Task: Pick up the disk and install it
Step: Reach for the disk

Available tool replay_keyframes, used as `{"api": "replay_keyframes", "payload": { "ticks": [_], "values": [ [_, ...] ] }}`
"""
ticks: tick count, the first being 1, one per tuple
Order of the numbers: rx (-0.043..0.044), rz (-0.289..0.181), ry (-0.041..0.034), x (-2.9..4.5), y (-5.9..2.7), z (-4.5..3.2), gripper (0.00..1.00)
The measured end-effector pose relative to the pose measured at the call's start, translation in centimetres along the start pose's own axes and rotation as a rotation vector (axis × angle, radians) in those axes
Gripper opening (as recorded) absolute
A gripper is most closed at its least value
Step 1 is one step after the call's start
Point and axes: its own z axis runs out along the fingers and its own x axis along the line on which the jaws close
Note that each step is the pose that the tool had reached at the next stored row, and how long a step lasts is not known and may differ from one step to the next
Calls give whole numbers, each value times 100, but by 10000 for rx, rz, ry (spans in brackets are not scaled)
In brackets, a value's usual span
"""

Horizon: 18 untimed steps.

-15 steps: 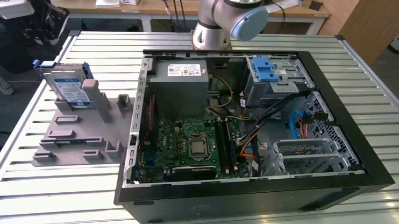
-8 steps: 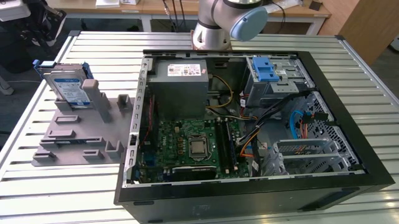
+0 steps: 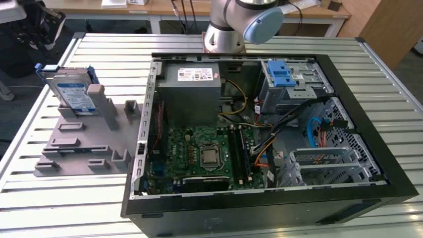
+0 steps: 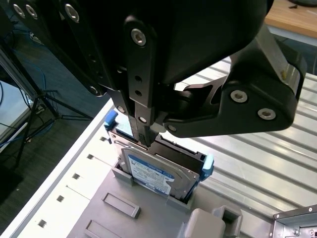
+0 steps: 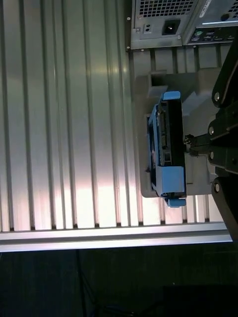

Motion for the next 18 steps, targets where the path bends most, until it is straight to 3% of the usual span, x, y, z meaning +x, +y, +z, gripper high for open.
{"api": "replay_keyframes", "payload": {
  "ticks": [18],
  "values": [
    [0,0,0,188,16,14,11]
  ]
}}
